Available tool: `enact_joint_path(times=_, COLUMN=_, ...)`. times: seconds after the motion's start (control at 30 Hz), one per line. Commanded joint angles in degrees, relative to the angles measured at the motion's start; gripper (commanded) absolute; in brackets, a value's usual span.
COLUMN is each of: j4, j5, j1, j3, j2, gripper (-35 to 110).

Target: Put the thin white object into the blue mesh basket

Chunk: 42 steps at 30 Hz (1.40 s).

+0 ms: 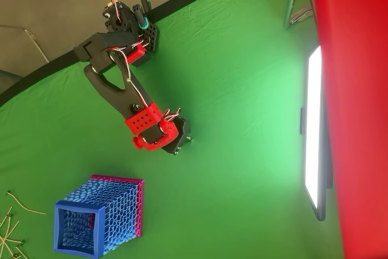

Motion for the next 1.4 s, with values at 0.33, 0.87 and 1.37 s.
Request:
enact_joint_path(times=0.33, j4=0.4, j5=-0.9, j1=-0.5, j3=-5.0, j2=-3.6, gripper=21)
enact_joint_path(times=0.87, j4=0.6, j5=-1.2, j1=0.4, j3=-8.1, j2=-7.6, gripper=18)
enact_joint_path(times=1.37, j4=1.3, j5=-2.5, j1=0.7, j3=-9.8, j2=-9.3, gripper=5)
